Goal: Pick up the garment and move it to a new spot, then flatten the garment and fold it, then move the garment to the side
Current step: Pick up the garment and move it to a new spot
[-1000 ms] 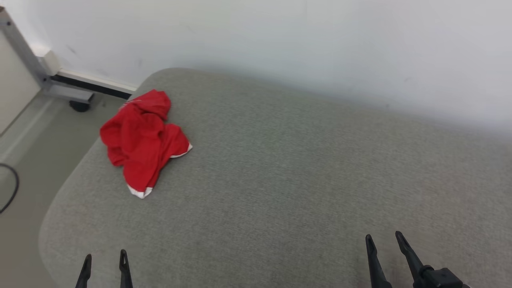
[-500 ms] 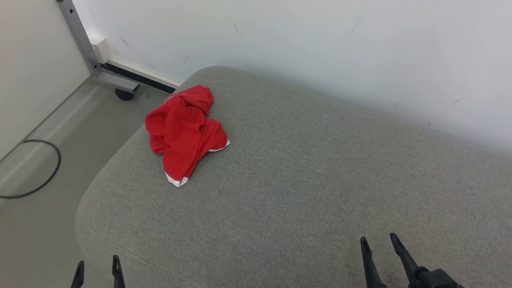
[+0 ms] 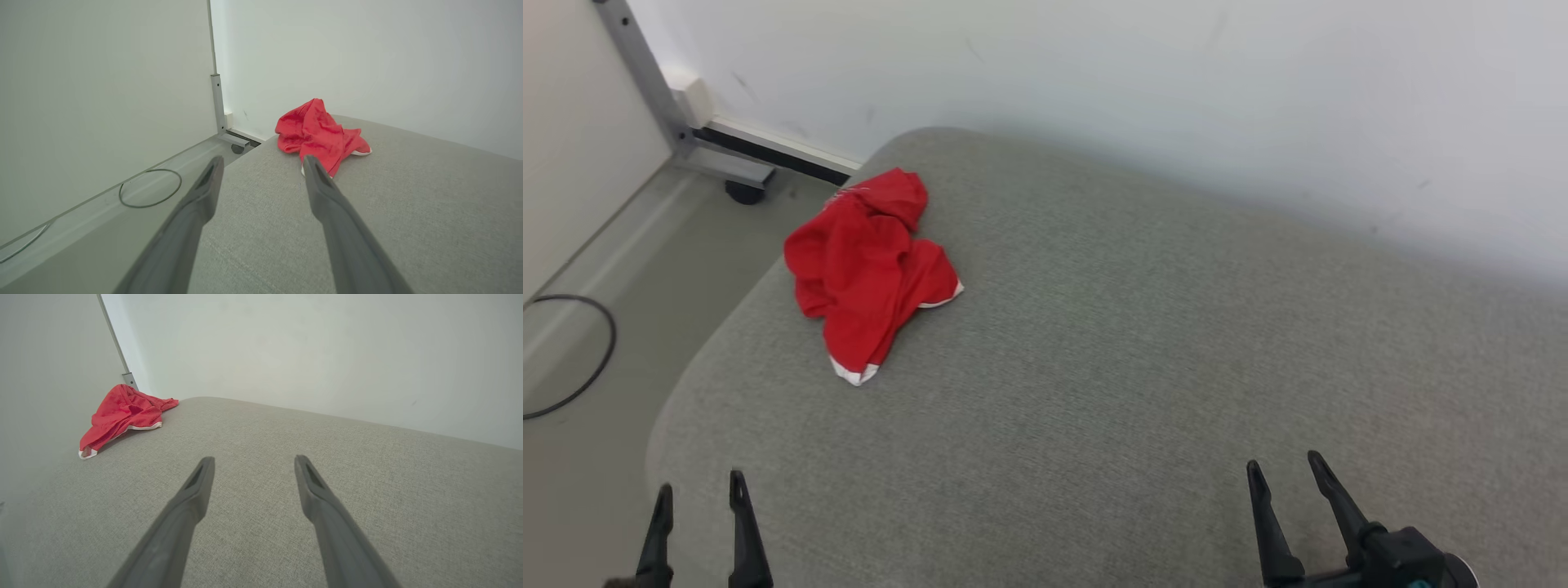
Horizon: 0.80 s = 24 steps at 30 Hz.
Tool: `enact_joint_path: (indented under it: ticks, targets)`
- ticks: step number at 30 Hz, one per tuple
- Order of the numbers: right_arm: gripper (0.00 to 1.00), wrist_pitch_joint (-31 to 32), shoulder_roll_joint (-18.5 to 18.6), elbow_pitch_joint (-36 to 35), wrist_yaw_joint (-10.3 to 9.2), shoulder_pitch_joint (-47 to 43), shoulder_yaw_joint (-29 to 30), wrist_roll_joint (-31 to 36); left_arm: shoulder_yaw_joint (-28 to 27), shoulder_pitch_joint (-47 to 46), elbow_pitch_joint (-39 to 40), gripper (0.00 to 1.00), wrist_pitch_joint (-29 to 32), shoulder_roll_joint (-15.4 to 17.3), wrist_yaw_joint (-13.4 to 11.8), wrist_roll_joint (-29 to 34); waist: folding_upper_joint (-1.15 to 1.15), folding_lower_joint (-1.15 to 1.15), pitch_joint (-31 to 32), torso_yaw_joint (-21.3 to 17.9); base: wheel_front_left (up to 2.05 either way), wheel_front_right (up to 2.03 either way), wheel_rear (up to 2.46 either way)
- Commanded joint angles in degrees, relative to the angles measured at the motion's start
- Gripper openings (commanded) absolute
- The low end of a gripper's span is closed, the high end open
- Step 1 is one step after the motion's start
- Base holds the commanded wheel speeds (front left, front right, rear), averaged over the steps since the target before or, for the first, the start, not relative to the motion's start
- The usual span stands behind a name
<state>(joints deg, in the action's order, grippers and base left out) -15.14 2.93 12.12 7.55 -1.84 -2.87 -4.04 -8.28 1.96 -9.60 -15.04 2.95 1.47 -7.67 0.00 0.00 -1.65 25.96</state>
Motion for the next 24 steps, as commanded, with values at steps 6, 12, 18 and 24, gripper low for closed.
enact_joint_path:
  ticks: [6, 12, 18, 24]
  targets:
    - [1.0, -0.1, -0.1, -0.8, -0.15, 3.5, -1.1, 0.5, -1.7, -9.2, -1.2, 1.0, -0.1, 1.4, 1.6, -0.1, 0.0, 0.0, -6.1, -8.1, 0.0, 0.0, 0.0]
    - [1.0, -0.1, -0.1, -1.6, -0.15, 6.9, -2.1, 0.0, -4.7, -19.8, -3.8, 1.0, -0.1, 5.0, 2.8, -0.4, 0.0, 0.0, -11.8, -14.9, 0.0, 0.0, 0.0]
    - [1.0, -0.1, -0.1, -2.6, -0.15, 9.6, -2.5, -1.2, -6.2, -29.5, -9.4, 1.0, 0.2, 9.7, 3.7, -1.1, 0.0, 0.0, -16.9, -20.4, 0.0, 0.0, 0.0]
    - [1.0, -0.1, -0.1, -3.6, -0.15, 11.7, -2.8, -2.4, -7.8, -38.1, -16.3, 1.0, 3.5, 15.0, 4.4, -3.8, 0.0, 0.0, -20.3, -24.9, 0.0, 0.0, 0.0]
